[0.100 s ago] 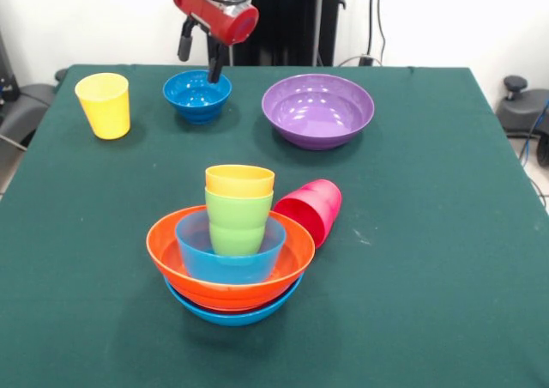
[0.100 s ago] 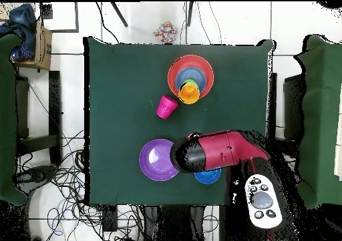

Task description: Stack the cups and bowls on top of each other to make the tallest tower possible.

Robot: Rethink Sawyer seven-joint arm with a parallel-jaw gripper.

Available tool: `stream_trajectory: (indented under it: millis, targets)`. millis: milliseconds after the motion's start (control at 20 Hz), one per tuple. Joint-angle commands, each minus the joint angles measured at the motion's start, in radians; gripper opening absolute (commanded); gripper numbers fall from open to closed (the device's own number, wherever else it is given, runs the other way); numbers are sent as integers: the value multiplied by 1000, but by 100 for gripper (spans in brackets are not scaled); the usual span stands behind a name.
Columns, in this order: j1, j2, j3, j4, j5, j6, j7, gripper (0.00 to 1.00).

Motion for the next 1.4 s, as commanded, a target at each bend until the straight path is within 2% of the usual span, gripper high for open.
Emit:
stream_trajectory:
  millis: [50, 550, 1400]
  targets:
    - [-27, 57, 109, 41, -59, -14, -249, 100]
    - [-97, 62, 190, 29, -49, 39, -341, 100]
    - [-210, 38, 284, 29, -56, 94, -383, 100]
